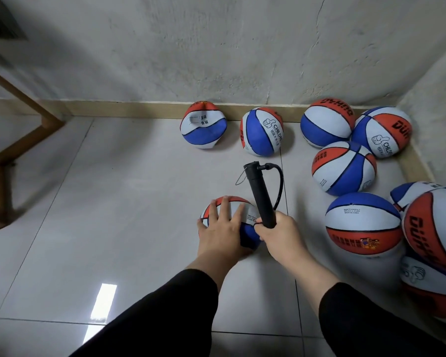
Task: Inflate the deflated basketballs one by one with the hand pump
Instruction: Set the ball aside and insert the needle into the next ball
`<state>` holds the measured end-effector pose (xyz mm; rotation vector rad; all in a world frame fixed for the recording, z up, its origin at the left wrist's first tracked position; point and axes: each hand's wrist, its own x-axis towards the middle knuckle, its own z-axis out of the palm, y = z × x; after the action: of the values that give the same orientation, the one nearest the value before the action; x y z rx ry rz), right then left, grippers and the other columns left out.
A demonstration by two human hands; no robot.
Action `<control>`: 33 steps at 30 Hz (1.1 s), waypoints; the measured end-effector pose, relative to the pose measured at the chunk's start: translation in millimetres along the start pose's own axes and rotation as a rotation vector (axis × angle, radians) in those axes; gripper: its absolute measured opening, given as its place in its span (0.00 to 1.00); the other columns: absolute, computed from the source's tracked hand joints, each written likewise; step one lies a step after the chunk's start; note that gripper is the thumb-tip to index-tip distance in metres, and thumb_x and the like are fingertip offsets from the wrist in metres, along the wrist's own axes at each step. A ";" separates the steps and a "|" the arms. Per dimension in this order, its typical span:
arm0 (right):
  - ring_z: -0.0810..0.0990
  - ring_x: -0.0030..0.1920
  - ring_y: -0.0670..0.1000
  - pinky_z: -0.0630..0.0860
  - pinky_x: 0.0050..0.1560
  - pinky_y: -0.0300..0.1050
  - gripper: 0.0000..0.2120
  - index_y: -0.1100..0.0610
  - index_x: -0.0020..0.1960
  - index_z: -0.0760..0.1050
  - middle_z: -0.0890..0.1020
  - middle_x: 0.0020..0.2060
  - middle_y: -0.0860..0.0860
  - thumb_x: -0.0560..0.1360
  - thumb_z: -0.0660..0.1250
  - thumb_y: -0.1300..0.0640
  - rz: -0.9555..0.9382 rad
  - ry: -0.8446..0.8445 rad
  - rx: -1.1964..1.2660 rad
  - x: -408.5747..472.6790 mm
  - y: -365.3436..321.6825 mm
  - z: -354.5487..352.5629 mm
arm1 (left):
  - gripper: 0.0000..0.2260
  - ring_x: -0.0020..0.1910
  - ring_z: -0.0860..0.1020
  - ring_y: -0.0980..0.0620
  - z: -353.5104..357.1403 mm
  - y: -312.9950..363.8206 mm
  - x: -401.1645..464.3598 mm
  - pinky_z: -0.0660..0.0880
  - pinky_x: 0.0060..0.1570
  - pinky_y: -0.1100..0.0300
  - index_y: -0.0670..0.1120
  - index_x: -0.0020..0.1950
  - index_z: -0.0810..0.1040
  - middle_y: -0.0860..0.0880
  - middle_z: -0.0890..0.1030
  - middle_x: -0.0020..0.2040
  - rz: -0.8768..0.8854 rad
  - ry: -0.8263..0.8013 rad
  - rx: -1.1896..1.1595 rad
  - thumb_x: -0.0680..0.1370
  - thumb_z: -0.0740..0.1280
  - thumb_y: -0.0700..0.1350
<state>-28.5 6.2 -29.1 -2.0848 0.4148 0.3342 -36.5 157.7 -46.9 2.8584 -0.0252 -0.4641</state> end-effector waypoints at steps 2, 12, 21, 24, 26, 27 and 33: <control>0.81 0.34 0.54 0.80 0.36 0.46 0.03 0.52 0.44 0.81 0.84 0.32 0.50 0.72 0.73 0.55 0.005 0.100 0.123 -3.1 -3.5 -12.5 | 0.51 0.83 0.43 0.38 -2.8 -8.4 1.1 0.61 0.74 0.33 0.62 0.81 0.49 0.48 0.44 0.84 -0.024 -0.056 -0.021 0.67 0.75 0.69; 0.75 0.35 0.48 0.70 0.28 0.33 0.04 0.54 0.50 0.81 0.86 0.36 0.54 0.77 0.72 0.61 0.042 -0.013 0.280 -39.3 3.4 -47.7 | 0.54 0.77 0.66 0.39 -8.8 -22.8 -3.4 0.70 0.68 0.44 0.51 0.85 0.52 0.44 0.62 0.80 -0.621 -0.001 -1.160 0.68 0.79 0.65; 0.79 0.37 0.46 0.74 0.40 0.34 0.02 0.58 0.49 0.82 0.84 0.34 0.54 0.77 0.71 0.62 0.013 -0.036 0.479 -41.6 -2.0 -44.8 | 0.44 0.73 0.71 0.37 9.3 -0.1 -11.3 0.73 0.68 0.40 0.51 0.83 0.59 0.42 0.66 0.78 -0.593 0.050 -1.127 0.74 0.73 0.66; 0.82 0.40 0.43 0.74 0.46 0.35 0.03 0.57 0.51 0.82 0.85 0.36 0.54 0.78 0.71 0.61 0.008 -0.076 0.486 -33.5 -3.2 -45.7 | 0.52 0.73 0.70 0.37 14.2 4.7 -18.2 0.71 0.63 0.35 0.55 0.84 0.53 0.46 0.66 0.79 -0.599 -0.175 -1.193 0.69 0.75 0.71; 0.83 0.41 0.43 0.74 0.44 0.30 0.05 0.58 0.53 0.81 0.86 0.38 0.56 0.77 0.71 0.61 0.022 -0.088 0.500 -30.4 -0.6 -46.3 | 0.53 0.68 0.73 0.39 19.0 9.9 -22.1 0.72 0.60 0.32 0.57 0.81 0.57 0.46 0.72 0.74 -0.605 -0.301 -1.235 0.63 0.76 0.75; 0.83 0.41 0.43 0.74 0.44 0.29 0.05 0.58 0.53 0.81 0.86 0.38 0.56 0.77 0.71 0.62 0.029 -0.090 0.515 -29.1 1.2 -47.2 | 0.52 0.65 0.74 0.39 22.2 12.2 -23.6 0.73 0.58 0.32 0.58 0.80 0.59 0.46 0.73 0.72 -0.612 -0.307 -1.272 0.63 0.76 0.75; 0.85 0.42 0.49 0.80 0.52 0.40 0.04 0.57 0.52 0.81 0.85 0.37 0.53 0.77 0.71 0.62 0.031 -0.095 0.534 -19.8 3.2 -57.0 | 0.49 0.57 0.78 0.42 18.4 40.5 -11.4 0.76 0.55 0.38 0.57 0.78 0.61 0.46 0.76 0.65 -0.612 -0.192 -1.386 0.63 0.78 0.70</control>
<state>-43.7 -41.0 5.4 -1.5376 0.4263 0.3003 -52.2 114.8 -50.4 1.4021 0.8020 -0.5419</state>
